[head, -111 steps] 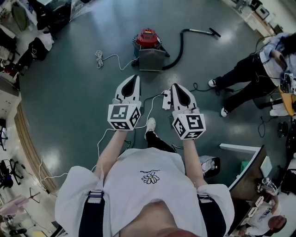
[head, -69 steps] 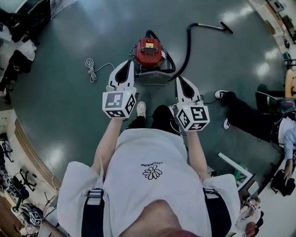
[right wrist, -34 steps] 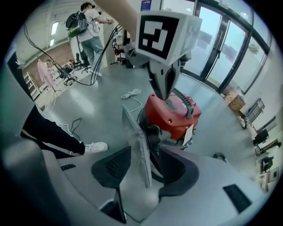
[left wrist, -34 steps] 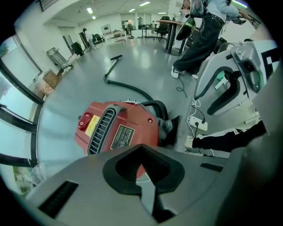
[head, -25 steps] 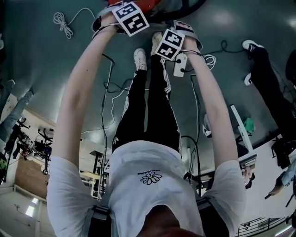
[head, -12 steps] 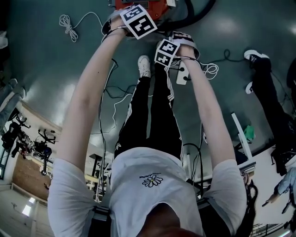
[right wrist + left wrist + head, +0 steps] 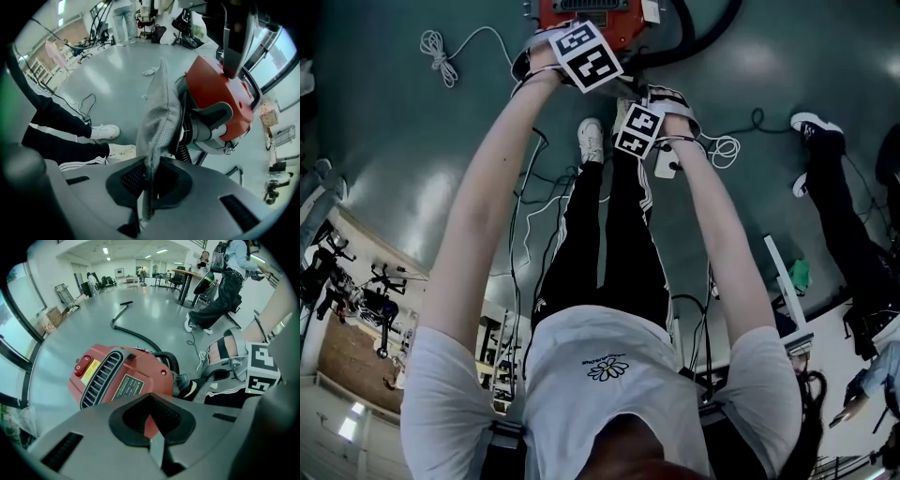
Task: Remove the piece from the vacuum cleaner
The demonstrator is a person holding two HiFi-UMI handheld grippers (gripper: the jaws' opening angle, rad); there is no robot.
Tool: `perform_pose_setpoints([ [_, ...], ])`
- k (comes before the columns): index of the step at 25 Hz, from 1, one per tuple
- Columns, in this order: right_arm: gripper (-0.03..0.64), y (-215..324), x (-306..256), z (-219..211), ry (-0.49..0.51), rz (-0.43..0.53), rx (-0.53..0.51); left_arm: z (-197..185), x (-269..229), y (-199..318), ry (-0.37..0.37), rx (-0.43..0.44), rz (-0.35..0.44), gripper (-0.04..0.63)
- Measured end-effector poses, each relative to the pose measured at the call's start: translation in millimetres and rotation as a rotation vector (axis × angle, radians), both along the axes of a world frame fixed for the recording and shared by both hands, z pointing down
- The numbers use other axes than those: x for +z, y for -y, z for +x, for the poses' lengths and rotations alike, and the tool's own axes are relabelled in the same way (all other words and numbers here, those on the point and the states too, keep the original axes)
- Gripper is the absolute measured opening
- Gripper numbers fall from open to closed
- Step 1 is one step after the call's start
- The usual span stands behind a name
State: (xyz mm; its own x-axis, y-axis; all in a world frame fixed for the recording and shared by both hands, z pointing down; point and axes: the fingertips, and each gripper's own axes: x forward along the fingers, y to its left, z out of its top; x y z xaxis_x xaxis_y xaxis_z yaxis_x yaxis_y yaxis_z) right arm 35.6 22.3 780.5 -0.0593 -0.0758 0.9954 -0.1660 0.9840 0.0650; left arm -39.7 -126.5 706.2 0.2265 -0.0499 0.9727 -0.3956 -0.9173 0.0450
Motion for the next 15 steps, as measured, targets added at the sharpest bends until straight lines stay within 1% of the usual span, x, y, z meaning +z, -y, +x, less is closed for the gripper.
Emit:
perform_pose_setpoints([
  [1,0.023,-1,0,1,0.009,-0.009,-0.002,1,0,0,-0.002,-0.001,0.004,0.004],
  [3,0.023,-2,-1,1,0.043,-0.02,0.058,1,0,-1,-0.014,-0.016,0.021,0.003],
  [5,0.023,-6,-1,-1,0.07,-0.006,0.11,0,1,-1,-0.02,-0.032,0.033,0.004],
  [7,0.023,-8,0,-4,0.067,0.018,0.11,-1,1,0,-0.017,-0.046,0.022,0.003],
  [9,0.023,-9,0,-5,0.058,0.019,0.114,-1,0,1,-0.011,-0.05,0.009,0.004],
  [12,0.023,-14,-1,-7,0.08,-0.024,0.07,-3,-1,-1,-0.003,-0.054,0.008,0.003],
  [15,0.023,-16,-1,0,0.118,-0.113,-0.007,-3,0,-4,0.0,-0.074,0.012,0.003],
])
